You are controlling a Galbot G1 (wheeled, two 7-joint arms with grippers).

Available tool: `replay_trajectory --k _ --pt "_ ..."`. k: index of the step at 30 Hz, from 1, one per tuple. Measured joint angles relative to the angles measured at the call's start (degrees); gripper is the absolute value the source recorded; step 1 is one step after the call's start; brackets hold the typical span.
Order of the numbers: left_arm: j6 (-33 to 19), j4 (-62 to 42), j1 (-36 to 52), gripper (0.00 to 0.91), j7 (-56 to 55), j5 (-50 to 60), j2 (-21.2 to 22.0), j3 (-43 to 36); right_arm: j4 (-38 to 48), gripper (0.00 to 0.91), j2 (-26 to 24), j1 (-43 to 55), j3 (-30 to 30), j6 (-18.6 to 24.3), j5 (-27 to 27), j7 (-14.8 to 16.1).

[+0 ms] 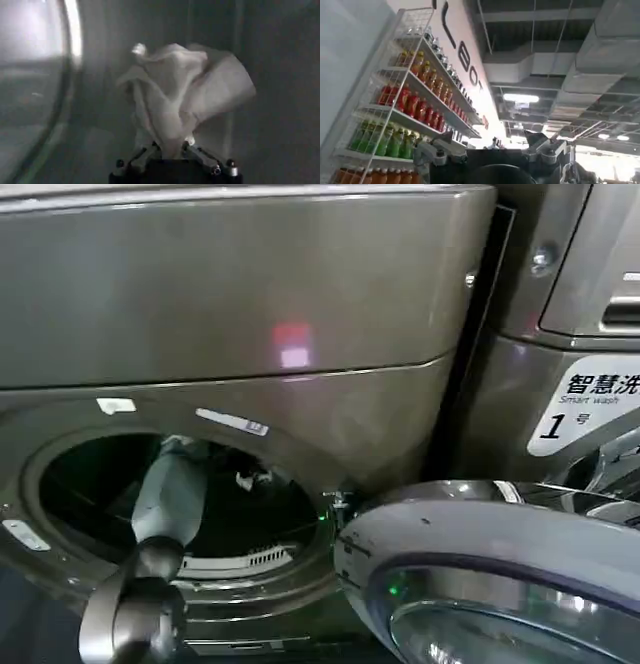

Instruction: Grasp the clothes from the dryer.

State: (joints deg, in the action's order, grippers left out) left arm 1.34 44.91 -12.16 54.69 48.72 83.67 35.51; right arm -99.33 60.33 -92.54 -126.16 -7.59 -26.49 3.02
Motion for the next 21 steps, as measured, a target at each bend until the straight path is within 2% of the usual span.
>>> replay_trajectory --k 9,16,21 --pt "5.9 8.0 -2.5 0.0 -20.9 -17.9 1.2 -0.9 0.1 0.907 0.2 0.4 0.8 1.0 0.5 -0.1" --pt "8.5 11.4 -4.7 0.0 -36.1 -31.8 2.7 -1.2 0.2 0.907 0.2 0.1 0.8 1.4 0.5 -0.6" --pt "9.6 12.8 -6.0 0.0 -43.1 -38.2 3.3 -1.3 0.5 0.907 0.6 0.0 0.5 1.9 0.4 -0.8"
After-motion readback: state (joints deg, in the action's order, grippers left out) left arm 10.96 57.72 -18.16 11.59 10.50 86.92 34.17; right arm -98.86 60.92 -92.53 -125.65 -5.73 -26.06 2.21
